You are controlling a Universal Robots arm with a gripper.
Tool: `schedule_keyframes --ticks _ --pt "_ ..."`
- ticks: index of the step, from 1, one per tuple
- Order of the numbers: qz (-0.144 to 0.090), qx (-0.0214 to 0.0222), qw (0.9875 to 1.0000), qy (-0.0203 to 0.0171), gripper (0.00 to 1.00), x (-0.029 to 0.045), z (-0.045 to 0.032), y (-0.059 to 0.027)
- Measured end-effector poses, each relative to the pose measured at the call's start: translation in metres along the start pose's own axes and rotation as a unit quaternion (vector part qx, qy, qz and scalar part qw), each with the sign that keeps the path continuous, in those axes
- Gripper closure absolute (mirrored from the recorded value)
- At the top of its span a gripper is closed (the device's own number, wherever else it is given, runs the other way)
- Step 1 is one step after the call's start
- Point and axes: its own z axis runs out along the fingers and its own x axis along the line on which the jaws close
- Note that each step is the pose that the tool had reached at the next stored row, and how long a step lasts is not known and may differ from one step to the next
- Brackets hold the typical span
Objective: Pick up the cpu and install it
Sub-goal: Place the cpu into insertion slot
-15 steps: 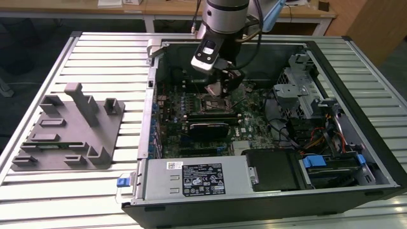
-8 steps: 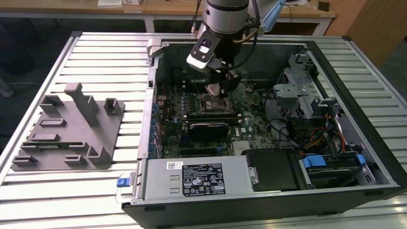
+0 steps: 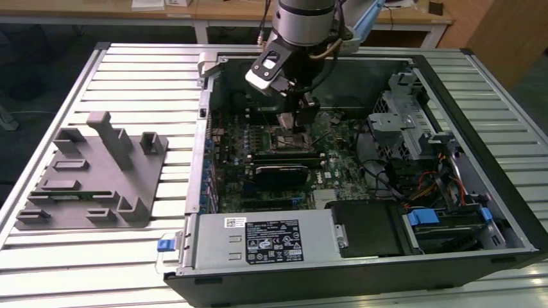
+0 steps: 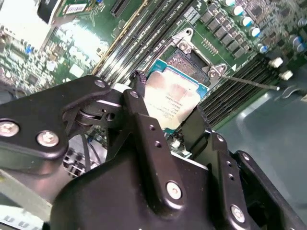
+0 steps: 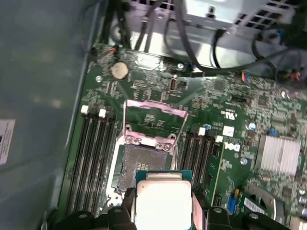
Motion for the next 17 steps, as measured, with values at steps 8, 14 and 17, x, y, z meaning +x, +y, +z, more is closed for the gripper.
schedule_keyframes --ticks 8,14,17 --pt "0.047 0.001 0.9989 -0.001 0.45 0.0 0.0006 0.0" --pt "0.047 -0.0088 0.9989 -0.0013 0.45 -0.0001 0.0008 -0.0003" --pt "0.047 -0.0217 0.9986 0.0003 0.45 -0.0003 0.0013 -0.0006"
